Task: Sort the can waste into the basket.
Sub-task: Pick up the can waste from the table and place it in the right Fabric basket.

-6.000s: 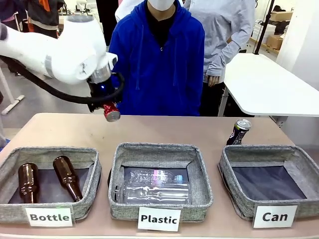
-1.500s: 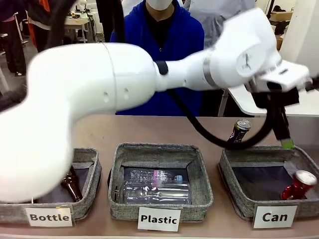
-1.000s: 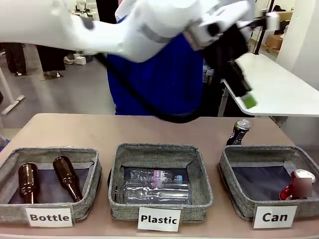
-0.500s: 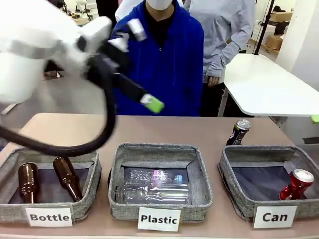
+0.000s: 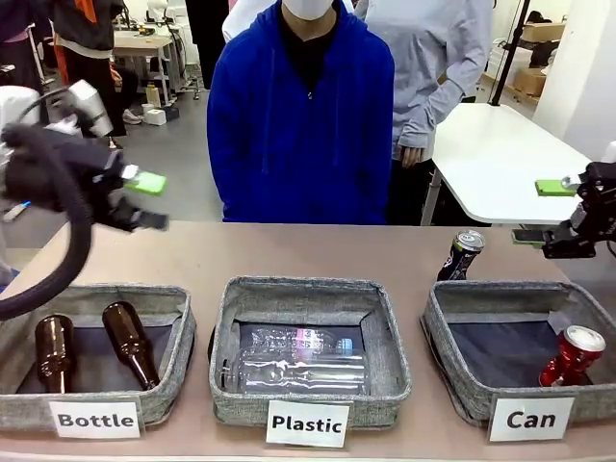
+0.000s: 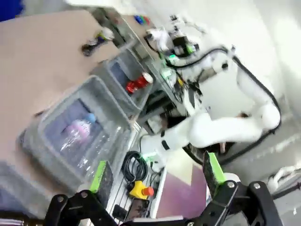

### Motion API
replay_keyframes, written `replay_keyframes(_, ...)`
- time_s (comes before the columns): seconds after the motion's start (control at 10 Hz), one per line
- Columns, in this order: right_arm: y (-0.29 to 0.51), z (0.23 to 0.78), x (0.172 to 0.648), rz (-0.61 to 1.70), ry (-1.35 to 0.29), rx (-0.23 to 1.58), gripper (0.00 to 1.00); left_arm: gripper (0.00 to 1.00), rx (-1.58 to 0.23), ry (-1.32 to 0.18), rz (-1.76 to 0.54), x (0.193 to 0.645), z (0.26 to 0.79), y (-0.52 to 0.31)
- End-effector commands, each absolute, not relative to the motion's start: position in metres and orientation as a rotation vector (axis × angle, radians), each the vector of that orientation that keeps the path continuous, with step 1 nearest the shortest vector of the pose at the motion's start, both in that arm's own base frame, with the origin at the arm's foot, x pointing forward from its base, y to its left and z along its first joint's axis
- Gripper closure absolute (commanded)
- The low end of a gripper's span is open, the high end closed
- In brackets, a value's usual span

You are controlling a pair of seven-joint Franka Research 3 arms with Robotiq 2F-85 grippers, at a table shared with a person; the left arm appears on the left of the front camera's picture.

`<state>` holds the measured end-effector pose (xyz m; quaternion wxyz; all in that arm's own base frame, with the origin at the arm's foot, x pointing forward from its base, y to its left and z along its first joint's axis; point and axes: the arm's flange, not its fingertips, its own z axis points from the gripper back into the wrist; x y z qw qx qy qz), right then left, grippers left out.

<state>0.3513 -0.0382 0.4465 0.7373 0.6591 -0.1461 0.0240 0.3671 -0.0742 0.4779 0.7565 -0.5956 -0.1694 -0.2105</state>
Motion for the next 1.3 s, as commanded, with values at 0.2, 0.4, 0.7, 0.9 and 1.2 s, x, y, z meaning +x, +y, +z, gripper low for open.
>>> replay_keyframes(0.2,-0.044,0.437,0.349,0.036,-0.353,1.381,0.00,0.00,-1.354,-0.489,-0.149,0.276,0.421,0.001)
replay_keyframes(0.4,-0.036,0.444,0.353,0.050,-0.316,1.432,0.00,0.00,-1.314,-0.436,-0.233,0.342,0.447,-0.001)
replay_keyframes(0.7,-0.036,0.444,0.353,0.050,-0.316,1.432,0.00,0.00,-1.314,-0.436,-0.233,0.342,0.447,-0.001)
replay_keyframes(0.9,-0.036,0.444,0.353,0.050,-0.316,1.432,0.00,0.00,-1.314,-0.436,-0.233,0.342,0.447,-0.001)
replay_keyframes(1.2,-0.036,0.444,0.353,0.050,-0.316,1.432,0.00,0.00,-1.314,-0.436,-0.233,0.342,0.447,-0.001)
